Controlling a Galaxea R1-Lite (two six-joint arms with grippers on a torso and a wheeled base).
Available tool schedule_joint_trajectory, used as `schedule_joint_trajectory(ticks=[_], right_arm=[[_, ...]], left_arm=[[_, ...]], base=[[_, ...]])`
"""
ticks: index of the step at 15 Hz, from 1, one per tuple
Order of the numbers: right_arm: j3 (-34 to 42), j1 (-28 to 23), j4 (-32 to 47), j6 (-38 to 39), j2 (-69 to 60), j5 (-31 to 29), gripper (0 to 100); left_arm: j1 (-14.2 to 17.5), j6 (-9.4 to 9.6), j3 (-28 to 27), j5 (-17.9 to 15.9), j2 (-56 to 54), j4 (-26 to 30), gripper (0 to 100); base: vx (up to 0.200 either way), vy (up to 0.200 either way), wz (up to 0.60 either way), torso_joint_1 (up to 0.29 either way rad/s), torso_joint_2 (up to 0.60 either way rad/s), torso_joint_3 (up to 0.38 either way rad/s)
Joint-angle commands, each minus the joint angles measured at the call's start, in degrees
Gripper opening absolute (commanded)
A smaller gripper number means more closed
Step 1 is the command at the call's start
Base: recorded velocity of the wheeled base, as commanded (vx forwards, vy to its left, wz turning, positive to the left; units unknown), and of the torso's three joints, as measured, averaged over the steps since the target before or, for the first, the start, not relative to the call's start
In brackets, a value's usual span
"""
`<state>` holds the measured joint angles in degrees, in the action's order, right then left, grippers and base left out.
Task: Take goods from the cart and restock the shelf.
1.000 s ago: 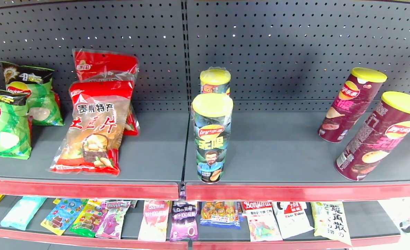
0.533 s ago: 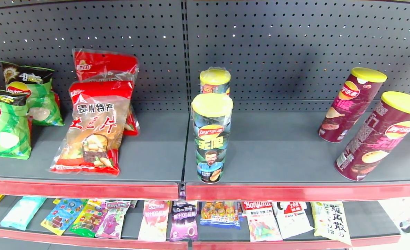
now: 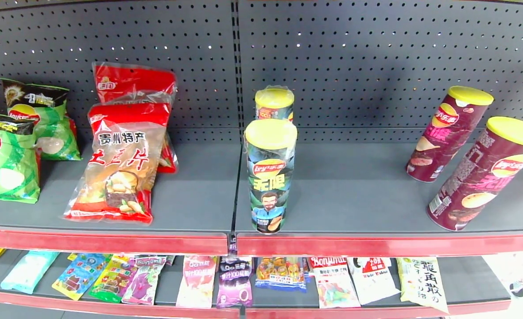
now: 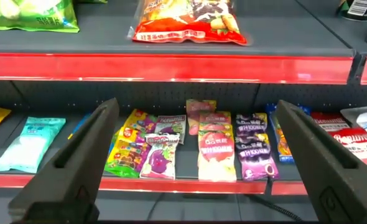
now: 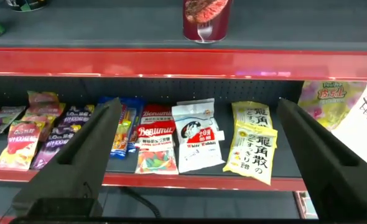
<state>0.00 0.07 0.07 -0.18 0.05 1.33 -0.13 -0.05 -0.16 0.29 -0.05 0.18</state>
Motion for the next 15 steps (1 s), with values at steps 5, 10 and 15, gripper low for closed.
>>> schedule_joint_trajectory(ticks=[5, 10, 15], right_arm=[[0.00, 0.01, 0.01, -0.08, 0.13, -0.01, 100], [0.00, 0.01, 0.01, -0.08, 0.13, 0.08, 100], [0.00, 0.01, 0.01, -0.08, 0.13, 0.25, 100]], left_arm=[[-0.04, -0.04, 0.07, -0.12, 0.05, -0.01, 100], [0.05, -0.04, -0.02, -0.20, 0.05, 0.08, 100], [-0.04, -0.04, 0.07, -0.12, 0.05, 0.08, 100]], base=[[-0.160, 0.000, 0.00, 0.008, 0.00, -0.001], [0.000, -0.120, 0.00, 0.001, 0.00, 0.005], [0.000, -0.200, 0.00, 0.005, 0.00, 0.002]])
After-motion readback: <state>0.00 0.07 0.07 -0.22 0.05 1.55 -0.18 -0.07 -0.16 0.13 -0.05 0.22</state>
